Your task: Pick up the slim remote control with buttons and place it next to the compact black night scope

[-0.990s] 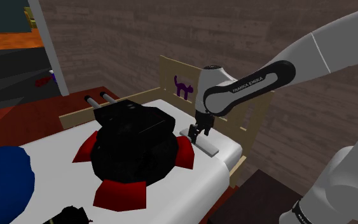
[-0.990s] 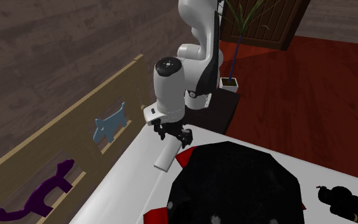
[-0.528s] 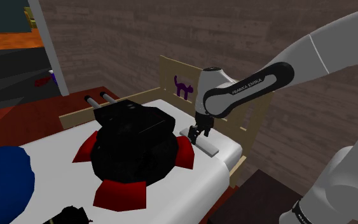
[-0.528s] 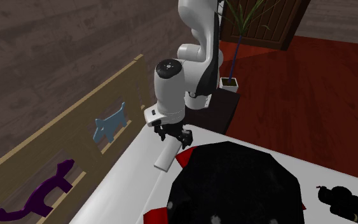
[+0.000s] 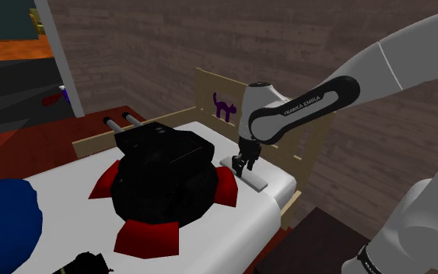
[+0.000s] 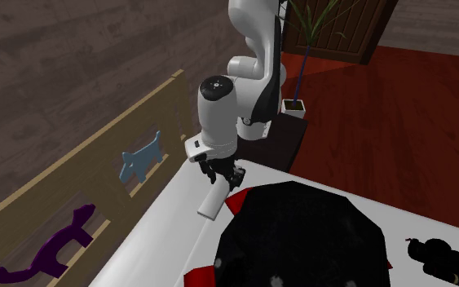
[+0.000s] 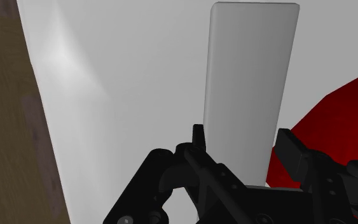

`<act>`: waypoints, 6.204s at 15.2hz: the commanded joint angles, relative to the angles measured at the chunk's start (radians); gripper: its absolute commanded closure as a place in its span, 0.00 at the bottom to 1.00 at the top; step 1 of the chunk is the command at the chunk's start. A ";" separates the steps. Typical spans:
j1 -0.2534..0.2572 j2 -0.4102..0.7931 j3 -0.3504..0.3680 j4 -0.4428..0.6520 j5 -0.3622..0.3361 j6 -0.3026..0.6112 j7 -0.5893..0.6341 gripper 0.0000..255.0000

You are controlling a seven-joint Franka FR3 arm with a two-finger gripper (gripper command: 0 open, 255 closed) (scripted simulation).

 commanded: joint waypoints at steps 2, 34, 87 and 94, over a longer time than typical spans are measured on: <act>0.000 0.000 0.000 0.000 0.000 0.000 0.000 1.00; -0.002 -0.168 -0.014 0.262 0.019 -0.429 -0.014 1.00; 0.412 0.323 0.492 0.590 -0.188 -0.312 0.975 1.00; 0.420 0.360 0.481 0.536 -0.217 -0.230 0.993 1.00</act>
